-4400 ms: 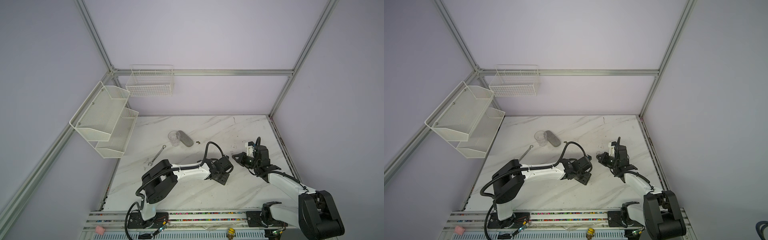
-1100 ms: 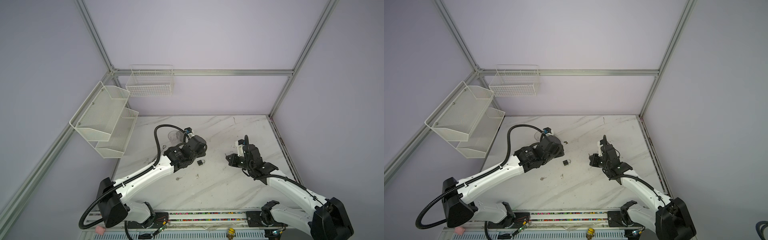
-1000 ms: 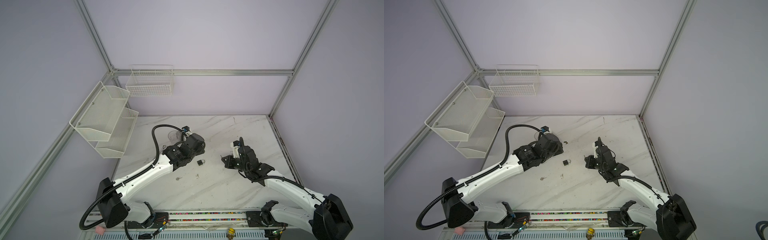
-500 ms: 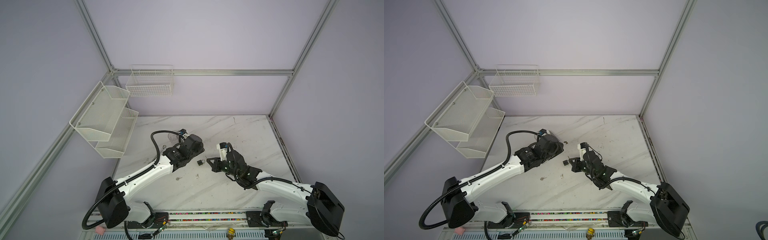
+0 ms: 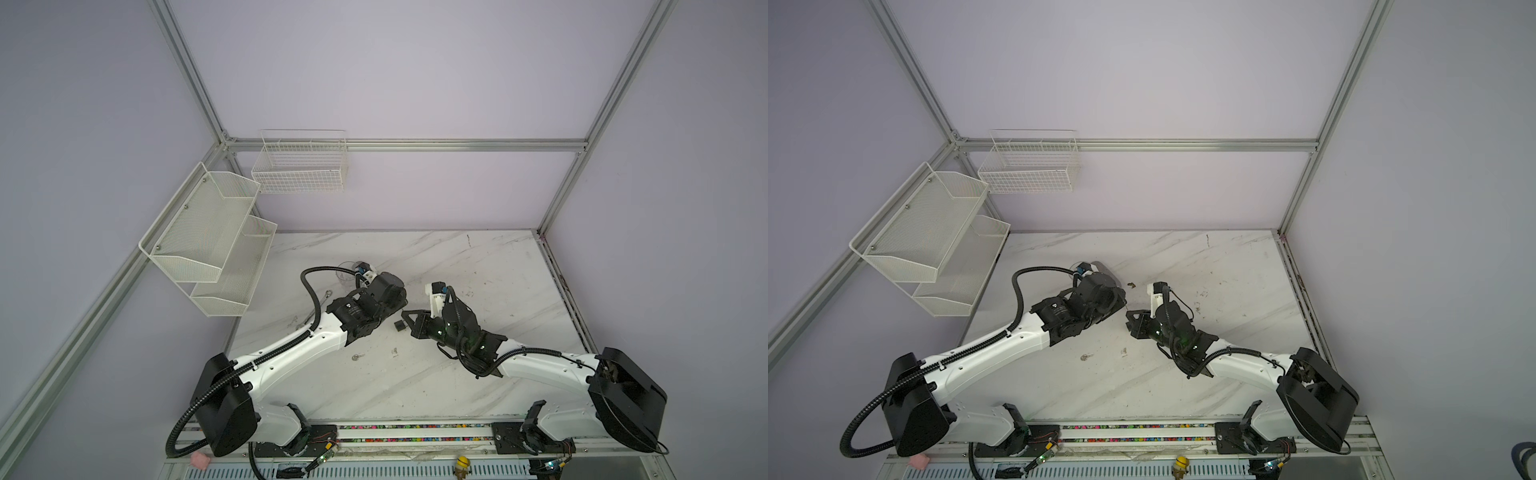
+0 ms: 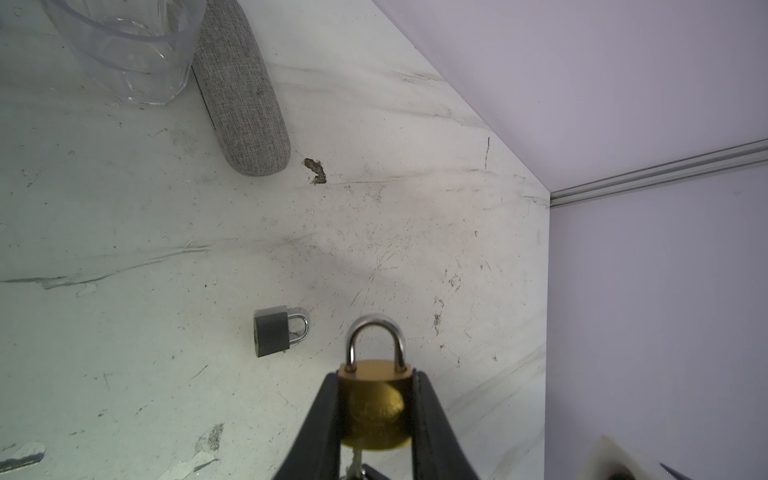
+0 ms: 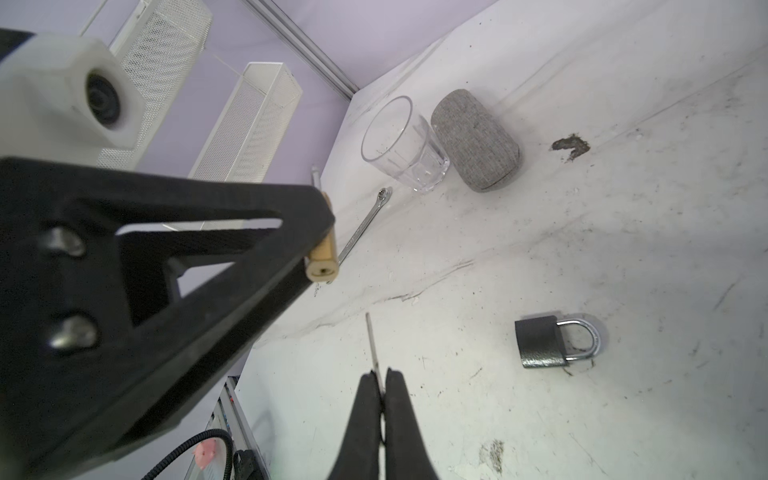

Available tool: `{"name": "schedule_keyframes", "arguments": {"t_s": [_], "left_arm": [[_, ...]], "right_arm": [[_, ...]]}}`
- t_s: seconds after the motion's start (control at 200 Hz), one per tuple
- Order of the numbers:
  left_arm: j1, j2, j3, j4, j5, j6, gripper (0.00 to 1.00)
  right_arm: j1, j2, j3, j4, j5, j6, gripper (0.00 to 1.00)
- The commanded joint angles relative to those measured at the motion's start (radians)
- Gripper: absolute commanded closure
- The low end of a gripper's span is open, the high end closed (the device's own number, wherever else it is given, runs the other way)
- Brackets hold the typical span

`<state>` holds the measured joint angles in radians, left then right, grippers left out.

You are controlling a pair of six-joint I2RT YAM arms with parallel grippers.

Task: Unlock with the key
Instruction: 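Align the key tip in the right gripper under the padlock's keyhole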

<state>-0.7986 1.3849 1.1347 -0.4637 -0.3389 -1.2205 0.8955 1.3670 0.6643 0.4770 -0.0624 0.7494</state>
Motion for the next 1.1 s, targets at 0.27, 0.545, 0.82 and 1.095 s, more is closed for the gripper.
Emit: {"name": "schedule_keyframes", "arguments": {"t_s": [0.27, 0.545, 0.82, 1.095], "left_arm": [[0.006, -0.023, -0.033, 0.034, -0.028, -0.011, 1.00], [0.004, -0.023, -0.042, 0.036, -0.029, -0.013, 1.00], [0.004, -0.017, -0.035, 0.041, -0.016, -0.004, 1.00], [0.003, -0.023, -0.036, 0.048, -0.019, -0.004, 1.00]], "right_arm": [[0.021, 0.037, 0.041, 0.061, 0.028, 0.046, 1.00], [0.021, -0.015, 0.011, 0.079, 0.067, 0.068, 1.00], [0.020, -0.007, 0.023, 0.067, 0.071, 0.069, 1.00], [0.022, 0.013, 0.022, 0.070, 0.072, 0.070, 1.00]]}}
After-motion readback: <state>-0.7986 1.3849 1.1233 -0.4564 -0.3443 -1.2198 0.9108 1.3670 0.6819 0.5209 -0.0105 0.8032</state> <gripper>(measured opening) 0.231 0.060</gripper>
